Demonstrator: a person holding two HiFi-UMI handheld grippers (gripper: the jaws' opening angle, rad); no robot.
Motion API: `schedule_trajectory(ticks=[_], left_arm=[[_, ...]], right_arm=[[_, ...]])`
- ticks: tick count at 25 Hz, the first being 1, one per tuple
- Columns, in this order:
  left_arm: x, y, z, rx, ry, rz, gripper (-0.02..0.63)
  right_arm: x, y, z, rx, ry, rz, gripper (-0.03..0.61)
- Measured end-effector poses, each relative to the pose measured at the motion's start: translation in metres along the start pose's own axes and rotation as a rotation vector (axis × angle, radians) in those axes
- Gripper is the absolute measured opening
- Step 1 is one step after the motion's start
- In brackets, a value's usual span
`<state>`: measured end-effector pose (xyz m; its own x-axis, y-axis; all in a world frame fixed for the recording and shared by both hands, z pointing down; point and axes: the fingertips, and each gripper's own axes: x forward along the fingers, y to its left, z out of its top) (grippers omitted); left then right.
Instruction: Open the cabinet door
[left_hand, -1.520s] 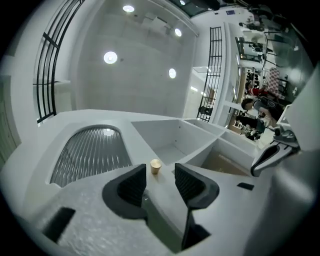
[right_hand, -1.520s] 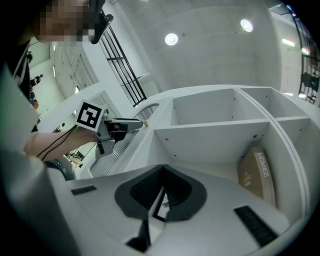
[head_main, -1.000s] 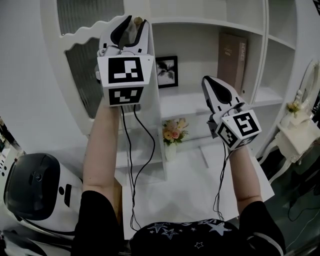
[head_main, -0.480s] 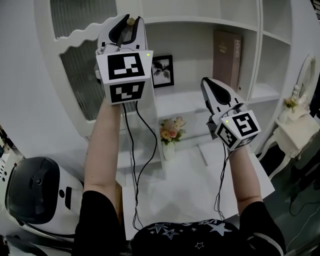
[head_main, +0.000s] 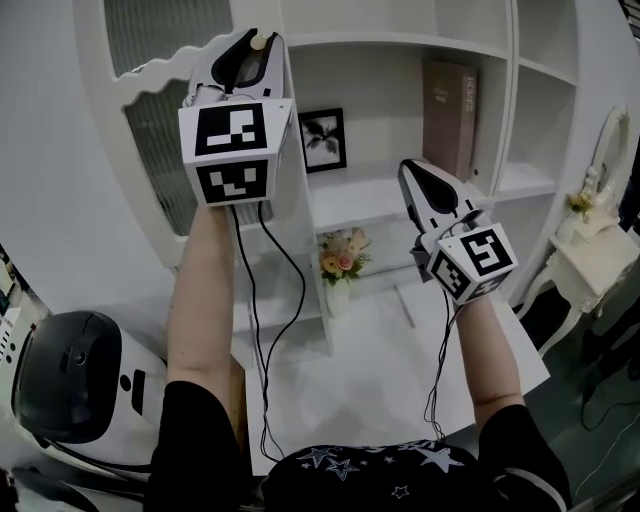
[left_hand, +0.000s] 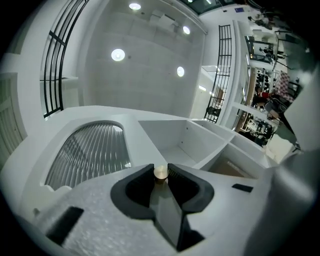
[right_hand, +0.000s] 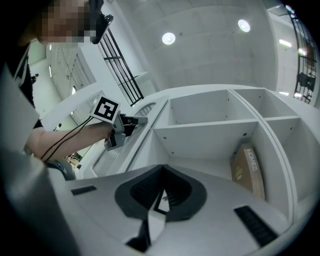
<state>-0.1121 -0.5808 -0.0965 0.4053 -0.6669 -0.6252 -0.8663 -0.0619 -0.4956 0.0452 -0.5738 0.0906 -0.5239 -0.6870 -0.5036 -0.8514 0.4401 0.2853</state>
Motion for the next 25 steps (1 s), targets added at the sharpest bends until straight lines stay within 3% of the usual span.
schedule_trajectory(ticks=[18,25], left_arm=[[-0.059,0.010,0.048,-0.176,0.091,-0.051,0.092],[-0.074,0.013,0.059,-0.203,0.124,-0.079,0.092]], right_arm=[[-0.078,0.024,0.038,0.054,0.043,0.088,0.006],[-0.072,0.050,0.059,0.074,0.022,0.154,0.006]])
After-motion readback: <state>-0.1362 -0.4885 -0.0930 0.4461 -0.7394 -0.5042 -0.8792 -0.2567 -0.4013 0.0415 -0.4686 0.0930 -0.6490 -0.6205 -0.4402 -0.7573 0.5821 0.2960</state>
